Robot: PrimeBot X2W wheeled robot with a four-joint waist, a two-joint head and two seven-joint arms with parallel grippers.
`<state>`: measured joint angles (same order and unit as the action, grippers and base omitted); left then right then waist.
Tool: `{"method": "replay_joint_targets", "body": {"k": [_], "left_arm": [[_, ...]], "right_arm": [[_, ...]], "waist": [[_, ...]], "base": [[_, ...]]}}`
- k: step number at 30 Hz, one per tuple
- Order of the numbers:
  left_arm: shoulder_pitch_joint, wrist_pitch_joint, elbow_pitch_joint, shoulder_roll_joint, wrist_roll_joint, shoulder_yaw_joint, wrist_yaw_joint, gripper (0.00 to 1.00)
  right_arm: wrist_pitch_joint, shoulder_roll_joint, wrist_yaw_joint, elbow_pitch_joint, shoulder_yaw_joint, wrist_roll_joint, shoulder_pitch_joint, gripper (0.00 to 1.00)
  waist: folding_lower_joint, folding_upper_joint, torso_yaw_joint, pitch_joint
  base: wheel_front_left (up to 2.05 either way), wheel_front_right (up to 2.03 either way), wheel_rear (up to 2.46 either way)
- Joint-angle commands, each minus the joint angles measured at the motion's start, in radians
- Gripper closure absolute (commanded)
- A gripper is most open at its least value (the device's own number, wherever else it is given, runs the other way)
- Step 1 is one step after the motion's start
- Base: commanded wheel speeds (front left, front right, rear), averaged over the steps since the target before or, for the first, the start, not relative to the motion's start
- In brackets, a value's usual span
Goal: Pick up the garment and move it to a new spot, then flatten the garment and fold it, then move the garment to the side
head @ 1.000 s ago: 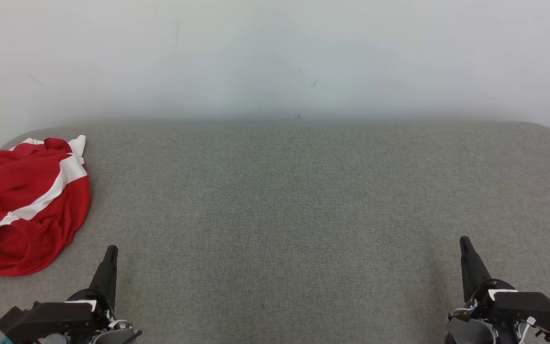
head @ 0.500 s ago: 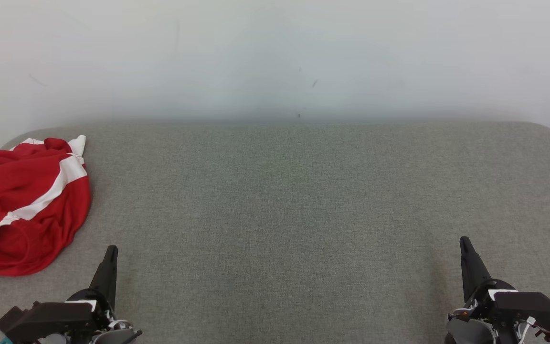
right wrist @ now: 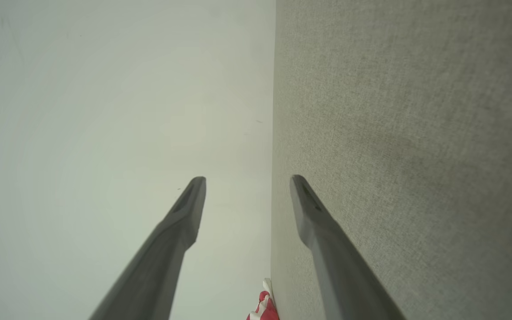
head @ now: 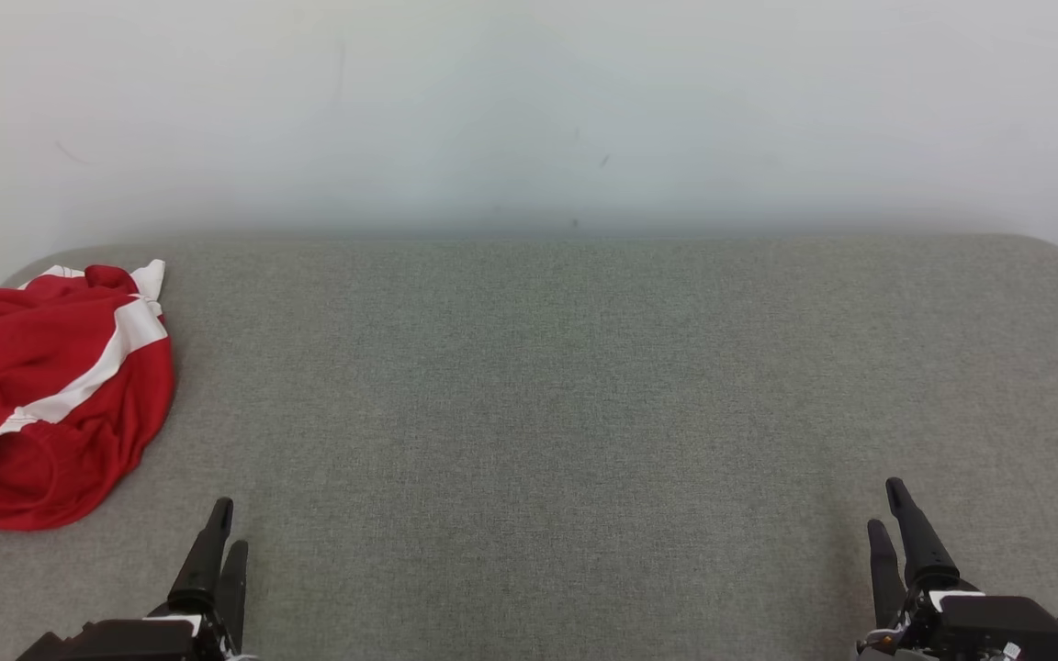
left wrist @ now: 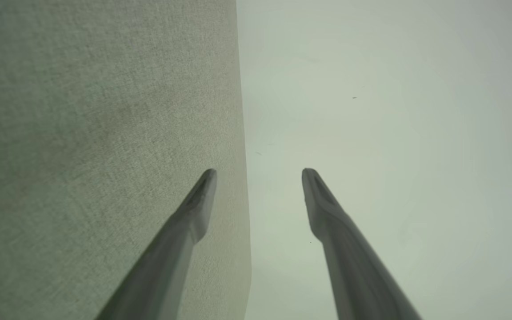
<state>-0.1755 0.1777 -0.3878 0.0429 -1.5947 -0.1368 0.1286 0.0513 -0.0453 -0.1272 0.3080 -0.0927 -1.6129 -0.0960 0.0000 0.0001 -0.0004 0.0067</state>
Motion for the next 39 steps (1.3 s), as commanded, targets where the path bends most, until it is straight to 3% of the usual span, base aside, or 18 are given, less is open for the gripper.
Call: {"method": "replay_joint_targets", "body": {"k": [1, 11, 17, 30, 39], "left_arm": [[-0.003, -0.011, 0.014, 0.002, 0.006, 0.005, 0.0, 0.0], [0.027, -0.063, 0.056, 0.005, 0.05, 0.03, -0.013, 0.0], [0.042, -0.099, 0.088, 0.007, 0.135, 0.033, -0.033, 0.0], [0.071, -0.162, 0.132, 0.009, 0.392, 0.081, -0.066, 0.0], [0.086, -0.205, 0.159, 0.021, 0.611, 0.119, -0.081, 0.0]], "right_arm": [[-0.006, -0.001, -0.001, -0.016, 0.008, 0.004, -0.006, 0.0], [-0.041, -0.002, -0.002, -0.036, 0.04, 0.04, 0.002, 0.0], [-0.069, -0.004, -0.002, -0.043, 0.051, 0.104, 0.003, 0.0], [-0.116, -0.003, -0.002, -0.064, 0.069, 0.265, 0.011, 0.0], [-0.131, -0.004, -0.003, -0.067, 0.078, 0.507, 0.02, 0.0]], "waist": [[0.0, -0.0001, 0.0, -0.002], [0.0, -0.0001, -0.002, -0.008], [0.0, -0.0001, -0.002, -0.013], [0.0, -0.0001, -0.002, -0.022], [0.0, -0.0001, -0.003, -0.03]], "base": [[0.0, 0.0, 0.0], [0.0, 0.0, 0.0], [0.0, 0.0, 0.0], [0.0, 0.0, 0.0], [0.0, 0.0, 0.0]]}}
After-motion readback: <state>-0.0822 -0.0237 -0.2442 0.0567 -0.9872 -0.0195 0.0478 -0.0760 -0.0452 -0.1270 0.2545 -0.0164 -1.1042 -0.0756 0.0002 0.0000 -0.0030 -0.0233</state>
